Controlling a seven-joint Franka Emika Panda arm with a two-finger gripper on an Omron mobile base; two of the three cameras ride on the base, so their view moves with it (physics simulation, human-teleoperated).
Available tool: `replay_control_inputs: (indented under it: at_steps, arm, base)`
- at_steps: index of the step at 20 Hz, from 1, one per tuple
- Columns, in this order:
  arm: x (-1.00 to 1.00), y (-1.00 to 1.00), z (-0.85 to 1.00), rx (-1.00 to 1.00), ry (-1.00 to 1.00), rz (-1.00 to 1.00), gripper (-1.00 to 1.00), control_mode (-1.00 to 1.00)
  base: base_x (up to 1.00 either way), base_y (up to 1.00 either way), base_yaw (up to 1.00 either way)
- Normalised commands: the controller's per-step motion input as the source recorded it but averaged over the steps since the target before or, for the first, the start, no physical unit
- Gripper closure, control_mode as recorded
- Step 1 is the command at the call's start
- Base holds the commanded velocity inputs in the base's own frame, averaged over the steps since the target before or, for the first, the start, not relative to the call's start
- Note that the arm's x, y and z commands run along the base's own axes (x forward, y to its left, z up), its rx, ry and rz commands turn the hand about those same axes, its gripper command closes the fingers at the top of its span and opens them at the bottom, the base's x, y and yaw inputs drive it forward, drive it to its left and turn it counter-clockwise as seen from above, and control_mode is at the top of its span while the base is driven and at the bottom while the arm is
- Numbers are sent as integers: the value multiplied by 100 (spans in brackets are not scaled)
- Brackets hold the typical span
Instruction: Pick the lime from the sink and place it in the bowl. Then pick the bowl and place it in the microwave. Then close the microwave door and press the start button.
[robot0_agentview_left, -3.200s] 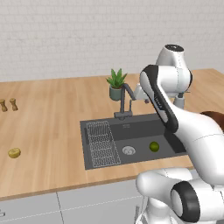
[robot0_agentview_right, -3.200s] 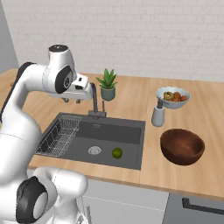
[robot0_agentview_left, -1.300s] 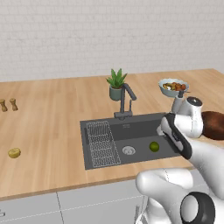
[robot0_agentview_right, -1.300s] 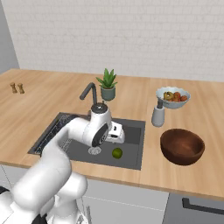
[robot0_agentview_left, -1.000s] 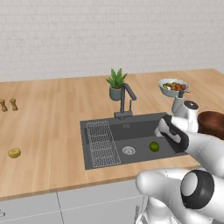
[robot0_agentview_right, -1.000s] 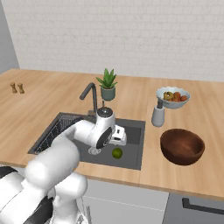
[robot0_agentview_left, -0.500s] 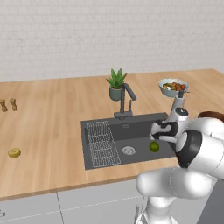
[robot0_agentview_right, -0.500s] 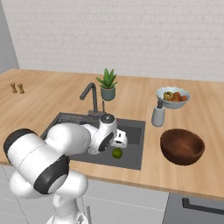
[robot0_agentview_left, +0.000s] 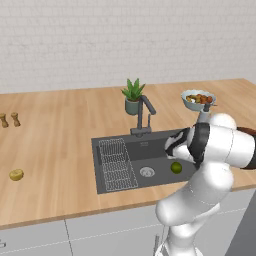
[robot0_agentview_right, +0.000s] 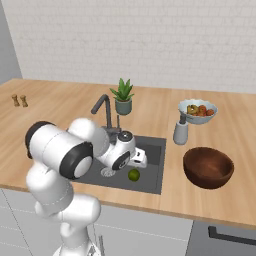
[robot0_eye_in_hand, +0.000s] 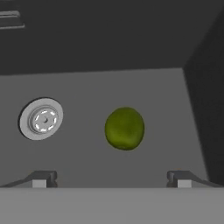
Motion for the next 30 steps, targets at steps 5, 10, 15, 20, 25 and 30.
replay_control_inputs:
  at_steps: [5,10,15,20,25,30]
  arm:
    - [36,-17,-14,0,-3,0,-100,-100]
    - [6,-17,-3,1,0,0,-100,-100]
    - [0,0,-14,0,0,0,-100,-100]
    - [0,0,-11,0,0,0,-100,-100]
    - [11,0,-10,0,0,0,-100,-100]
    - [12,0,-24,0,0,0,-100,-100]
  base:
    - [0,0,0]
    - [0,0,0]
    - [0,0,0]
    - [0,0,0]
    - [0,0,0]
    - [0,0,0]
